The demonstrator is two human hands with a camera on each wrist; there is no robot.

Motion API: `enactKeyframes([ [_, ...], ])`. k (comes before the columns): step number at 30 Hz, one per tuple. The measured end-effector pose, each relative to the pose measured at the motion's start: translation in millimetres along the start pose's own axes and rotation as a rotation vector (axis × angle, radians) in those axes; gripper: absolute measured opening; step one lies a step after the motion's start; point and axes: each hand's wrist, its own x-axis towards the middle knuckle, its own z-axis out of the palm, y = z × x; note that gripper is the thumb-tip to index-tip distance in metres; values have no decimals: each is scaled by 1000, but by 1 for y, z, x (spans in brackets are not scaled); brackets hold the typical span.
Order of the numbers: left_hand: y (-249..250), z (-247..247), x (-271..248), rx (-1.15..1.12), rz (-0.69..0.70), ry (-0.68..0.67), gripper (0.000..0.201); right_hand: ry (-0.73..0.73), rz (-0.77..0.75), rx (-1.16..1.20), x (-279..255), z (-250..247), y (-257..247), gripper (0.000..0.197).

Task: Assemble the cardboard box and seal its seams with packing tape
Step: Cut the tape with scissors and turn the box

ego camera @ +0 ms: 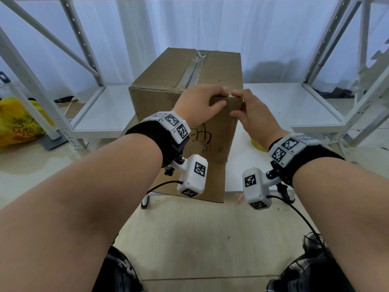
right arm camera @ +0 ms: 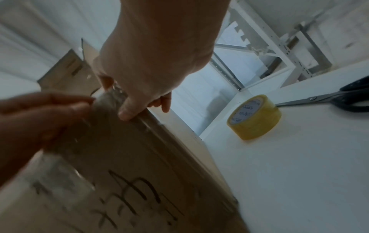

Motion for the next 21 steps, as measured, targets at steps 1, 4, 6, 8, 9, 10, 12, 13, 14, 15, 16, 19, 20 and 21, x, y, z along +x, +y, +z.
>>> enactKeyframes([
  [1,1,0,0,7,3,-2,30,-26,16,14,-1,4,2,52],
  [4,2,-1,4,80,23,-14,31,-80,31,-3,-1,13,6,67],
  [6,6,2,7,174,69,-9,32,-87,14,-13,-1,15,8,75],
  [8,12,11,10,266,84,16,36,-88,3,18,-3,12,10,84],
  [9,15,15,12,309,69,37,39,-87,18,45,-4,9,11,87],
  [10,17,21,12,351,53,58,41,-90,48,72,-5,5,12,88],
  [12,22,28,14,412,58,84,43,-107,101,94,-4,-2,14,88],
  [13,22,29,14,427,79,88,41,-115,113,85,-3,-4,15,87],
  [14,21,29,14,430,116,94,39,-119,122,77,-1,-5,15,86],
  [15,20,28,14,424,173,114,36,-118,132,79,1,-5,15,85],
  [16,18,28,15,409,233,152,32,-114,141,89,2,-5,15,83],
  [19,10,33,16,265,277,236,30,-84,146,103,3,-4,16,66],
  [20,9,33,15,184,248,247,29,-77,140,103,3,-5,14,59],
  [21,10,32,15,103,209,256,28,-64,134,110,3,-5,12,53],
])
